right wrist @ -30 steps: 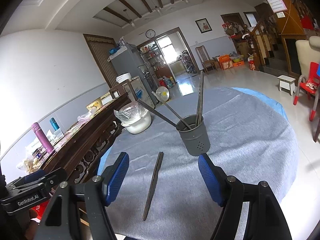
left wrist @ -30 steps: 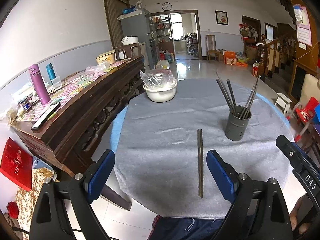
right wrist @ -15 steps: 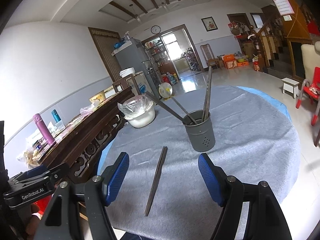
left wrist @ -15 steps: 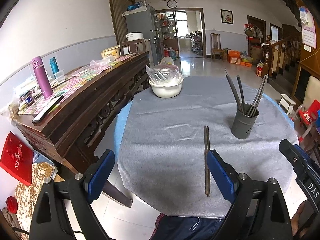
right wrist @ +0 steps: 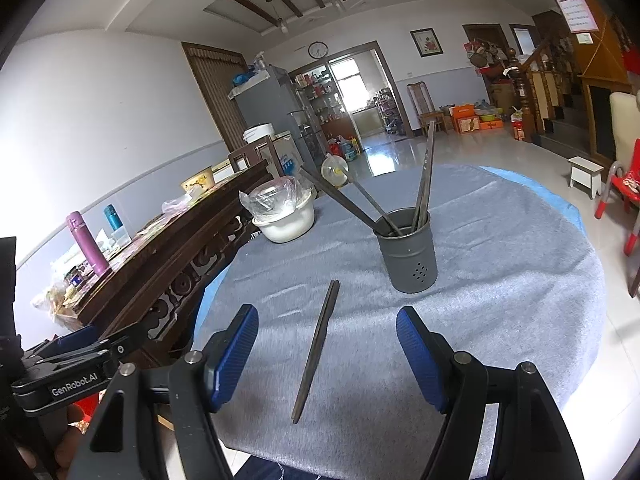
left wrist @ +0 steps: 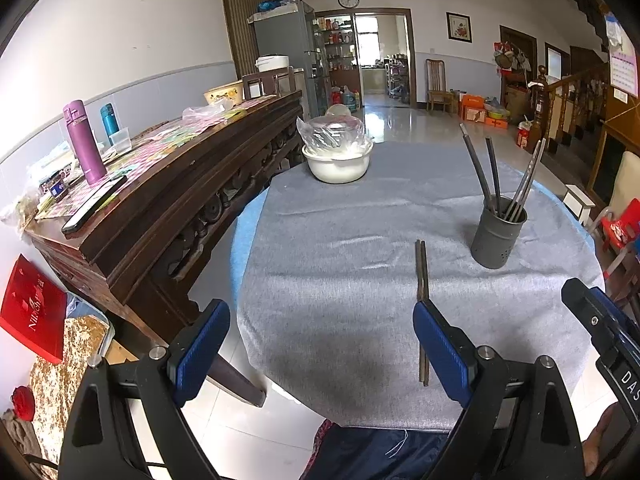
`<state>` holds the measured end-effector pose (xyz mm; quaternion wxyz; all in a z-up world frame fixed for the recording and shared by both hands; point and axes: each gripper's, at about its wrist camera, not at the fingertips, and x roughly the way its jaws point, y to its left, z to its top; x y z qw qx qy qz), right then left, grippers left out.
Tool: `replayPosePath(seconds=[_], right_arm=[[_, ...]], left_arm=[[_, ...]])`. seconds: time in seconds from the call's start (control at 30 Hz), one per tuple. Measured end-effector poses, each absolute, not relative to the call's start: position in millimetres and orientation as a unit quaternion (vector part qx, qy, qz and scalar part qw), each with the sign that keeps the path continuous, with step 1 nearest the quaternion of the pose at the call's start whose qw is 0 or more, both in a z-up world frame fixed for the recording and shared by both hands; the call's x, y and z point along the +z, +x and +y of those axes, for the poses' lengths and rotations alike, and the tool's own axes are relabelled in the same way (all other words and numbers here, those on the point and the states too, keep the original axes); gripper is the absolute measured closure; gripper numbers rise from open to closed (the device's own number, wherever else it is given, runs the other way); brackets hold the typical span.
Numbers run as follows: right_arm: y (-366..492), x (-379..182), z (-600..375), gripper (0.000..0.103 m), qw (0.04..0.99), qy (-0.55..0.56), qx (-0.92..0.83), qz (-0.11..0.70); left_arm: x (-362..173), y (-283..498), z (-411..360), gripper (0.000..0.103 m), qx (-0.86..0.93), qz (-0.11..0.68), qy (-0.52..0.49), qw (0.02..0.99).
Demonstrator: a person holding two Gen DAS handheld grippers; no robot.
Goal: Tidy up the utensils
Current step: 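Withdraw both open grippers from the cup toward the last chopstick on the cloth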
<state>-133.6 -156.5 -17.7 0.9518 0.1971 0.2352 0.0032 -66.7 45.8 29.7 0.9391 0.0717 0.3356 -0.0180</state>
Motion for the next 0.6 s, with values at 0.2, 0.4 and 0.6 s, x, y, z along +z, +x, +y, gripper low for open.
replayPosePath(seconds=[0.2,0.4,0.6], right_arm=[[-132.9,-19.7,-155.1,0.028,0.951,0.196,0.003,0.238],[-129.7,-21.4,-153.4,0.028,0.951,0.195,0.003,0.242],[-129.2,-23.9,-151.8,0.028,0.950,0.193,0.003,0.245]], left_arm=[[25.9,-66.6,44.6,0.010,-0.022,0.338,0.076,0.938],[24.8,-67.2,43.6,0.010,-0.026,0.337,0.080,0.938],[22.7,-66.3,44.1,0.010,-0.028,0.340,0.080,0.937]])
